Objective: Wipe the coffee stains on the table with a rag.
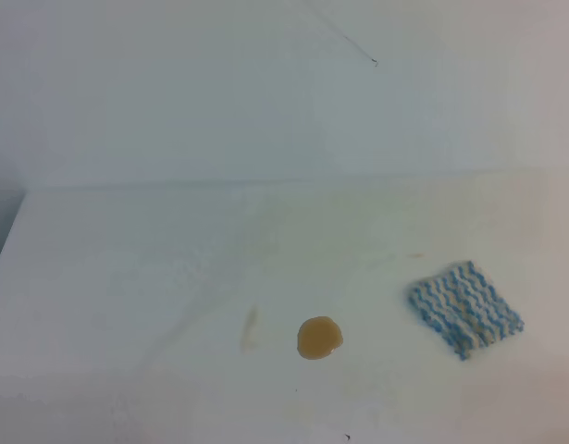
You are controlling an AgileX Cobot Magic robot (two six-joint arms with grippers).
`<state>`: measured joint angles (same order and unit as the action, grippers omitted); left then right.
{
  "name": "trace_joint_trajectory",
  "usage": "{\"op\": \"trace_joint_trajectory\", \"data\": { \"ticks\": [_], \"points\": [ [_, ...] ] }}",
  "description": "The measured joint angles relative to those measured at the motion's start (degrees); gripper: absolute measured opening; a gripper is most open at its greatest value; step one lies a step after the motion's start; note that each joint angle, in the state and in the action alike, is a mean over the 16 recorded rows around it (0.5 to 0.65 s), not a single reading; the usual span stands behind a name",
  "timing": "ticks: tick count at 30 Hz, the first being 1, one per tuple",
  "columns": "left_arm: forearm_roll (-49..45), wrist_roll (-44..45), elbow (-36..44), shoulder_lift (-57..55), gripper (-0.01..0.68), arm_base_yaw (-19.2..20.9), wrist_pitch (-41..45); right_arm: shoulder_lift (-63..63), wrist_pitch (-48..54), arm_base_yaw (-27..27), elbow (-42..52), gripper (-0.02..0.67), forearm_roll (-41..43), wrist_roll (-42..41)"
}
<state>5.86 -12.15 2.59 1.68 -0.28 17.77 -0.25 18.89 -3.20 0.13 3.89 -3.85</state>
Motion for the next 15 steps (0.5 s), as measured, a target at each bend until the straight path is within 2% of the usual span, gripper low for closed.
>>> {"op": "trace_joint_trajectory", "data": {
  "ticks": [15],
  "points": [
    [0.0, 0.0, 0.0, 0.0, 0.001, 0.0, 0.0, 0.0, -0.1, 0.0, 0.0, -0.003, -0.1, 0.0]
  ]
}}
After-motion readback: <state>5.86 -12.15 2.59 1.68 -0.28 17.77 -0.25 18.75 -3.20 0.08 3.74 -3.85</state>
